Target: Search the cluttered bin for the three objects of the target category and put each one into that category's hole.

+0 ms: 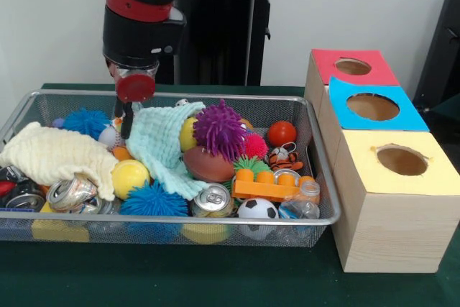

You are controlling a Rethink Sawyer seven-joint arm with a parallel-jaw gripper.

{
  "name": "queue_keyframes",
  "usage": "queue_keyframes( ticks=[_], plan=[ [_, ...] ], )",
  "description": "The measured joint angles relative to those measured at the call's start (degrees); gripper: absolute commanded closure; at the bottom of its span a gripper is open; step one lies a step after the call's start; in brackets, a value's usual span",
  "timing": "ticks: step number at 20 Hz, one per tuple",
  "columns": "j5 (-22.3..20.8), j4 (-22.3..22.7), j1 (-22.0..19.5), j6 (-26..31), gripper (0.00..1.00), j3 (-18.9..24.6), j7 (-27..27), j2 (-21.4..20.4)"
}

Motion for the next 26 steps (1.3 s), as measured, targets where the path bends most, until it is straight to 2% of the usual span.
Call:
queue_keyframes(
  ticks=[9,16,26],
  plan=[
    [-0.04,0.41,-0.03,0.0,0.0,-0.79,0.0,-2.62],
    [-0.04,3.71,-1.34,-0.78,0.0,-0.43,0.0,-4.63],
    [0.0,9.83,-7.12,-8.35,0.0,4.2,0.0,-5.34]
  ],
)
